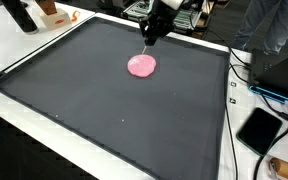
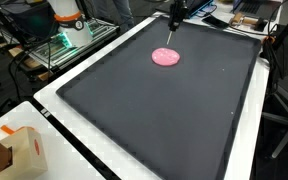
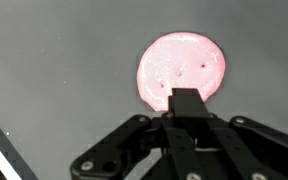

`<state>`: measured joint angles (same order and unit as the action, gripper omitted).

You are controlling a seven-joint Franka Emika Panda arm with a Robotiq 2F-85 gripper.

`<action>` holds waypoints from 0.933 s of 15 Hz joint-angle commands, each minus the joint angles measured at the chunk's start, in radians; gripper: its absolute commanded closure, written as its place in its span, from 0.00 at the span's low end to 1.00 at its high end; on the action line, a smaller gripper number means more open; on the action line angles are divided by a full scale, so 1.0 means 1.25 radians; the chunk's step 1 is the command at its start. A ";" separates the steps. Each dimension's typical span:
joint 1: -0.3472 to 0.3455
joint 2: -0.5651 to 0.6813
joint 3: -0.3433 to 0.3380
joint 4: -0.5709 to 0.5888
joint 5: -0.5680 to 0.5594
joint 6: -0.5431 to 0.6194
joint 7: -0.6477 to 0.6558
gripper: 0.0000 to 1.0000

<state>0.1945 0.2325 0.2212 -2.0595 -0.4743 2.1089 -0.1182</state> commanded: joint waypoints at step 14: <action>-0.035 -0.247 -0.041 -0.084 0.232 0.019 -0.266 0.97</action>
<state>0.1490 -0.0074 0.1805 -2.1268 -0.2240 2.1322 -0.4038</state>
